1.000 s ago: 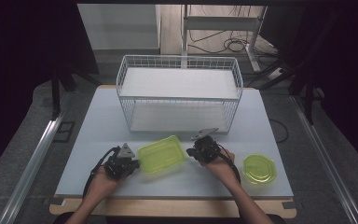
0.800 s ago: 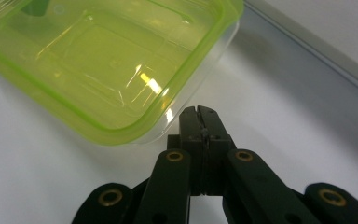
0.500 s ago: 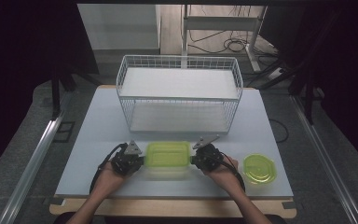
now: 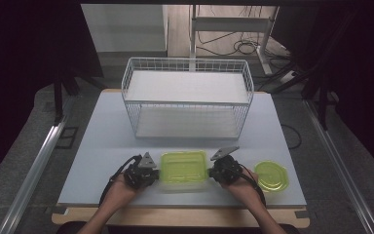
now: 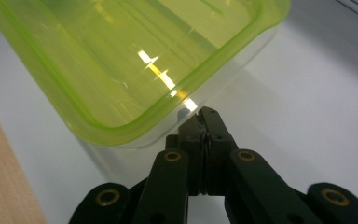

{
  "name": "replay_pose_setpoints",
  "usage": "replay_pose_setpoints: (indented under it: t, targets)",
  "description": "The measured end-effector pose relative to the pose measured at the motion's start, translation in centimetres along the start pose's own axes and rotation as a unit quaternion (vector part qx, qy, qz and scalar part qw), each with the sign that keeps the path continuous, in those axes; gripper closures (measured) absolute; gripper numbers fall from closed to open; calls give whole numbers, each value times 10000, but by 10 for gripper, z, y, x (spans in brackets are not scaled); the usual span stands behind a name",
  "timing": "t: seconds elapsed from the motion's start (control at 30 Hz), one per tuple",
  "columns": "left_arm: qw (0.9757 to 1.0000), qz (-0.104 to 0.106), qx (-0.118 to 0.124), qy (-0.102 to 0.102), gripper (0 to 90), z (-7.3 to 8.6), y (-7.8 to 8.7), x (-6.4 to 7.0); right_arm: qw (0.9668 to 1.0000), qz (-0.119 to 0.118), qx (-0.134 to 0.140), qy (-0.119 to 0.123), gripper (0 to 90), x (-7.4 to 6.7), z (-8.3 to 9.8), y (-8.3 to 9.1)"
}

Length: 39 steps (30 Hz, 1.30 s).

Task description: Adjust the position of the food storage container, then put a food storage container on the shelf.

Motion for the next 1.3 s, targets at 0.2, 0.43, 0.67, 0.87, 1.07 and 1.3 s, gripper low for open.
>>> replay_pose_setpoints:
  t: [0.2,0.43,0.67,0.87,1.07,1.3]
  targets:
    - [9993,-57,280,256,738,12,22,-5,9996,132,224,-53,814,3,5,20]
    - [9970,-214,665,323,417,23,44,3,9975,294,627,-125,576,3,16,38]
    - [9954,-336,796,404,53,42,47,15,9921,76,1219,-298,187,-2,24,48]
    - [9920,-592,1032,433,13,47,51,13,9919,-2,1252,-230,109,-6,28,45]
    - [9906,-663,1099,468,15,49,52,9,9928,2,1197,-104,93,-9,28,39]
    - [9914,-791,982,337,20,51,50,9,9936,88,1118,-144,90,-8,27,37]
Point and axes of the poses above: each handheld gripper's, and its own axes: y roughly backward along the jaws, z roughly out of its underside, x roughly to its right, the point moved 6 cm from there along -y, roughly forward along the jaws, and after that the axes turned 7 degrees about -x, right-handed, at the moved point
